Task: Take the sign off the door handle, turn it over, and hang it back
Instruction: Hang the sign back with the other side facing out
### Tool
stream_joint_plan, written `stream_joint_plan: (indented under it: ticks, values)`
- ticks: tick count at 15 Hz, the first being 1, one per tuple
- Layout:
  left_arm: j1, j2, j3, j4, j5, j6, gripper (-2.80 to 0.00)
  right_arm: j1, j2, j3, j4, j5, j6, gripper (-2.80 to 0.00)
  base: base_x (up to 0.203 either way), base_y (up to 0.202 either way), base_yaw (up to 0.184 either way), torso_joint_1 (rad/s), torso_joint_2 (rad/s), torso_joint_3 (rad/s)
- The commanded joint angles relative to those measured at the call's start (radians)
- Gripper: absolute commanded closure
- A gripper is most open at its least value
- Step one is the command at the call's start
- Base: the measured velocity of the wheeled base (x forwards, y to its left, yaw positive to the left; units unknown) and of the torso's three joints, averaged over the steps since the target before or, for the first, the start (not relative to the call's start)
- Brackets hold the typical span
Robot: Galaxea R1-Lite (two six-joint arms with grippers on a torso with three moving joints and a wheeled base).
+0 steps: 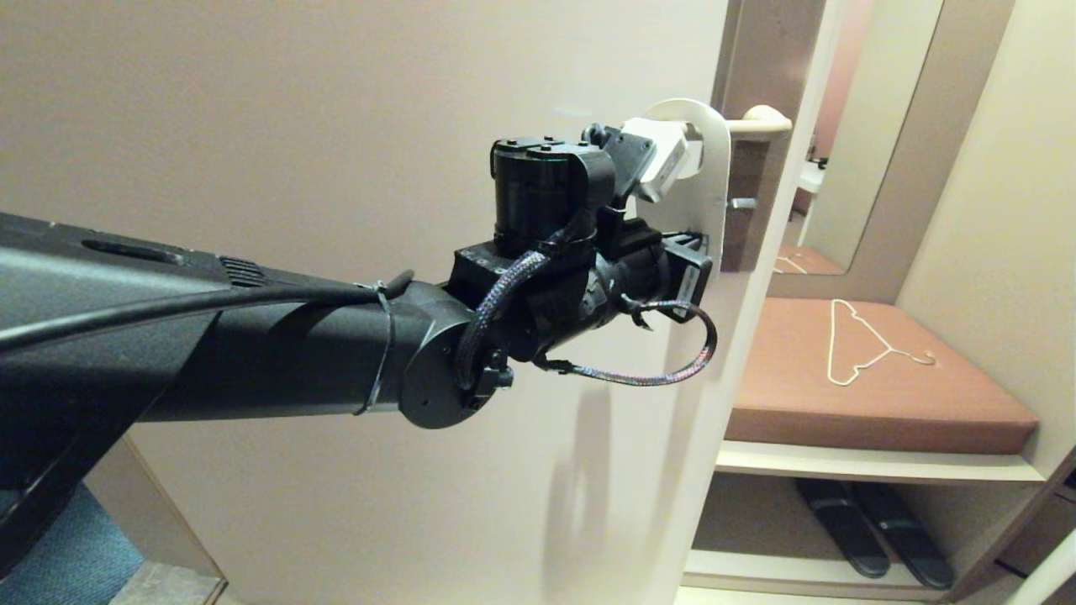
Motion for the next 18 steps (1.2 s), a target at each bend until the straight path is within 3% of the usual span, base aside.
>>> stream_joint_plan:
  ticks: [1,8,18]
  values:
    - [-0.001,0.006,-0.001,-0.003,0.0,0.0,0.0,0.0,0.001,-0.001,0.001,0.001,0.0,0.0,0.0,0.0,0.0,0.0,0.0,0.0]
    - [0.044,-0.095,0.073,-0.004,0.011,-0.001,0.0,0.0,0.001,0.001,0.001,0.001,0.0,0.0,0.0,0.0,0.0,0.0,0.0,0.0]
    - [0.293,-0.504,0.591,-0.01,0.011,0.005,0.0,0.0,0.001,0.001,0.001,0.001,-0.002,0.0,0.0,0.0,0.0,0.0,0.0,0.0]
